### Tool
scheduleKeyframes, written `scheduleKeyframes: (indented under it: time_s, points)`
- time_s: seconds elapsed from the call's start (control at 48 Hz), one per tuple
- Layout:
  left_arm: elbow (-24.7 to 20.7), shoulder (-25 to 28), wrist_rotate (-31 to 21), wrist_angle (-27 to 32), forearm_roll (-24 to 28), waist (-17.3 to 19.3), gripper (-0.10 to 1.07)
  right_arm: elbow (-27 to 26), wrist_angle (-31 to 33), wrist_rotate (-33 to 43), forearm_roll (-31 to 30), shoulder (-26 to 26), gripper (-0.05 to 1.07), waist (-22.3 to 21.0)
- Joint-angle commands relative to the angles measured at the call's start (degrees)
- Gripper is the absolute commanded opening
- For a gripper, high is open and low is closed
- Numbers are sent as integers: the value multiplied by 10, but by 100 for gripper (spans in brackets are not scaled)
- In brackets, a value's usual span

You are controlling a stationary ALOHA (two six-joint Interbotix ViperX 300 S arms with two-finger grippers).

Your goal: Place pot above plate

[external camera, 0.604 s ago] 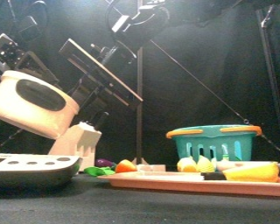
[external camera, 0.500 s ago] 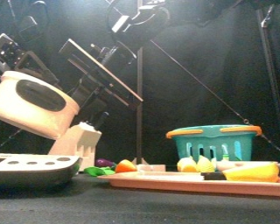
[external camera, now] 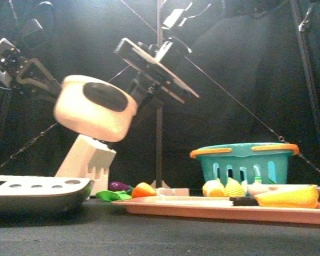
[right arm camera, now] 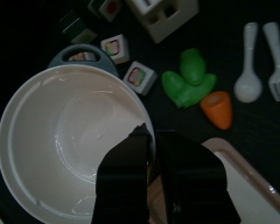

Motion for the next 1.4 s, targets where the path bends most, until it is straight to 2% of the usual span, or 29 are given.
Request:
scheduleKeyframes:
  time_s: [0.0, 0.271, 0.479, 0.792, 1.375]
  points:
    - [-7, 1, 0, -4, -2, 0, 87, 25, 1, 1, 7, -47, 40, -18]
    - [-6, 1, 0, -5, -2, 0, 87, 115, 1, 3, 30, -104, 40, -62]
    - [-5, 1, 0, -4, -2, 0, 87, 161, 1, 2, 38, -124, 40, -107]
    - [-4, 1, 0, -4, -2, 0, 87, 184, -3, 1, 38, -117, 40, -153]
    - [-1, 2, 0, -5, -2, 1, 87, 228, 11, 1, 58, -109, 40, -158]
